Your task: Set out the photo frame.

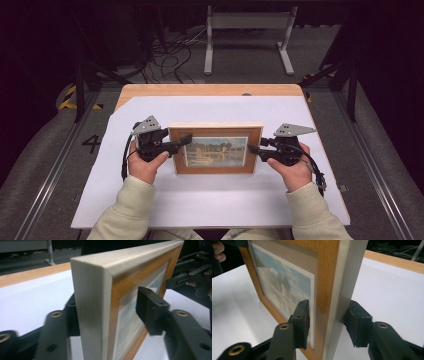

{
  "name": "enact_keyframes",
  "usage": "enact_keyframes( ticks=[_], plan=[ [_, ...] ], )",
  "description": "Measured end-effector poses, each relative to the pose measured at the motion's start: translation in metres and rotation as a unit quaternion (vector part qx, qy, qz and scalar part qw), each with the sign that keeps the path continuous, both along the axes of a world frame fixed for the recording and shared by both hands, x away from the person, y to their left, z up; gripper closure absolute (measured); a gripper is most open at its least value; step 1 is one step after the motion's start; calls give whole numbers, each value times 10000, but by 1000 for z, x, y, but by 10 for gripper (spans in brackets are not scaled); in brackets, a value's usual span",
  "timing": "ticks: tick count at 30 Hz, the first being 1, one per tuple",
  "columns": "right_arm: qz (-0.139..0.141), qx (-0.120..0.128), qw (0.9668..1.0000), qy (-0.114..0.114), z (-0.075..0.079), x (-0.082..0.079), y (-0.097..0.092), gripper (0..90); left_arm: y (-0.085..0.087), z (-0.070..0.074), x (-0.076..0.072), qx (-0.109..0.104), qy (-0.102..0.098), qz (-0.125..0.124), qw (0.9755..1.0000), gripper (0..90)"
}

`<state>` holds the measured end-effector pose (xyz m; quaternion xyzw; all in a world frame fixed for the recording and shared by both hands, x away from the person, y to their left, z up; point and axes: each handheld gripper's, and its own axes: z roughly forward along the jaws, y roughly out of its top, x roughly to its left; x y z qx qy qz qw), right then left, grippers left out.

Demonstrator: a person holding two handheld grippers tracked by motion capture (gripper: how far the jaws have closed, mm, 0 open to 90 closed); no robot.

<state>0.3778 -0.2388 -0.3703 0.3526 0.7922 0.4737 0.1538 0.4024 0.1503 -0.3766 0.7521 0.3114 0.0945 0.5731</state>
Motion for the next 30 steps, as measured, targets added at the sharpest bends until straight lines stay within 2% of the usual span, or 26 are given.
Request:
enact_keyframes(
  ticks=[8,13,16,19,30],
  plan=[
    [-111,129,9998,-107,5,0,-6,467,5,0,-3,166,-87,78,9998,289],
    [-109,139,9997,-161,7,-2,-10,444,13,2,-7,150,-151,127,9997,274],
    [-100,151,9997,-171,8,-3,-13,438,16,3,-10,261,-189,133,9994,269],
    [-122,133,9996,-199,8,-4,-16,428,18,5,-14,380,-184,144,9990,265],
    [-243,188,9994,-166,10,-6,-34,405,38,0,-21,429,-87,330,9985,258]
  ],
)
